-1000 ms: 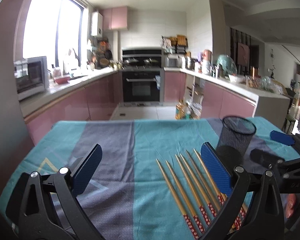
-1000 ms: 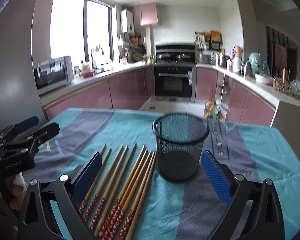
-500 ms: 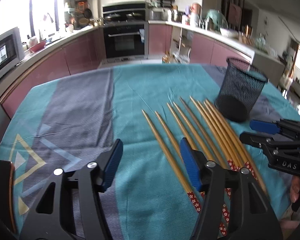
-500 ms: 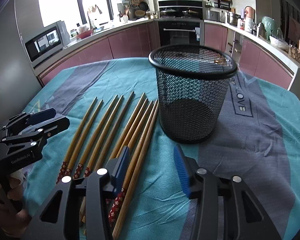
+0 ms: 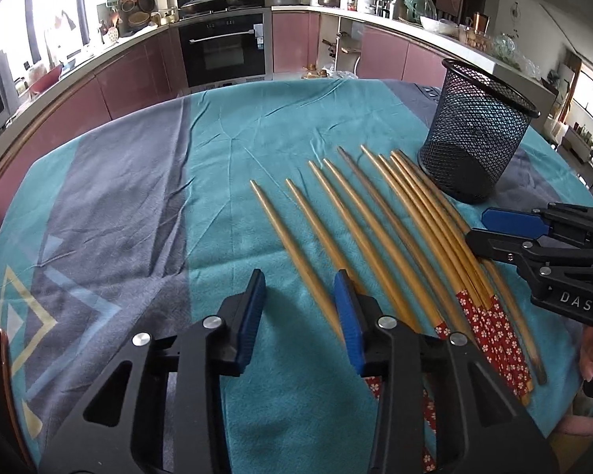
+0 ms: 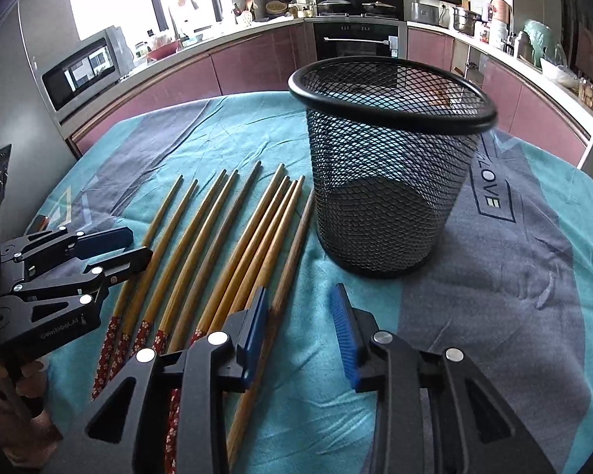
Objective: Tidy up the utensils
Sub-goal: 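Close the left gripper on one chopstick while the right gripper grasps another chopstick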
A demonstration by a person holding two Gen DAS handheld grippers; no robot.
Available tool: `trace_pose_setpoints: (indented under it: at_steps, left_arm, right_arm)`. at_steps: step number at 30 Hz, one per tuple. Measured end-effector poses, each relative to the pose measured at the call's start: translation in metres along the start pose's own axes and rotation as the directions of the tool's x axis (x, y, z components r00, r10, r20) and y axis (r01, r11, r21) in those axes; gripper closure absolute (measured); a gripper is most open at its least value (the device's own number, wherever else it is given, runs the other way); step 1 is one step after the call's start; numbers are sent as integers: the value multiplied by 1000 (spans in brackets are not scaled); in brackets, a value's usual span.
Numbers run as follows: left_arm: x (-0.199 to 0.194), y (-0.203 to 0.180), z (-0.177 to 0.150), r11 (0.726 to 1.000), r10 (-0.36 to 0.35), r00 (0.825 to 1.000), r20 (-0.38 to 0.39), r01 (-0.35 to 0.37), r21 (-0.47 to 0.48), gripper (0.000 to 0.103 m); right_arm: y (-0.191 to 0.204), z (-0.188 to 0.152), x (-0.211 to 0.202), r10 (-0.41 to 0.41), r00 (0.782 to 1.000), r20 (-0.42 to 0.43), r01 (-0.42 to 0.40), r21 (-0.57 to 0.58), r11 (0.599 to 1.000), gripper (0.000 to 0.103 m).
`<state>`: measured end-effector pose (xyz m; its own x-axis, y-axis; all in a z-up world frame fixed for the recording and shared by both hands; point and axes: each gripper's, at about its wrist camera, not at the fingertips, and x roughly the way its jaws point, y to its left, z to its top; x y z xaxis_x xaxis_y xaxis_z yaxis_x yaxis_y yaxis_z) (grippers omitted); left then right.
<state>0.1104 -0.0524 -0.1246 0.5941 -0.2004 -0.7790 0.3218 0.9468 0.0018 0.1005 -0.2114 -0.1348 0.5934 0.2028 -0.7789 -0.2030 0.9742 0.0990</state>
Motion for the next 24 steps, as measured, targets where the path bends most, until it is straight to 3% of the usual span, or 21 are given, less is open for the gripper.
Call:
trace_pose_setpoints:
  at_steps: [3, 6, 8, 19, 24]
  left_arm:
    - [3, 1, 5, 1000, -8, 1000, -6, 8, 1, 73]
    - [4, 2, 8, 1000, -21, 1000, -10, 21, -7, 86]
    - [4, 1, 9, 999, -29, 1000, -10, 29, -16, 89]
    - [-17, 17, 5, 994, -64, 997, 29, 67, -89, 96]
    - [-49, 24, 13, 985, -135, 986, 96, 144, -92, 96]
  right_arm:
    - [1, 4, 4, 1, 1000, -1, -1, 5, 1000, 75]
    - [0, 7, 7, 9, 1000, 2, -9, 22, 1000, 83]
    - [-1, 9, 9, 42, 999, -2, -41, 42, 998, 92]
    - [-10, 8, -17, 129, 989, 65, -134, 69, 989, 97]
    - [-13, 13, -45, 186, 973, 138, -194, 46, 980, 97]
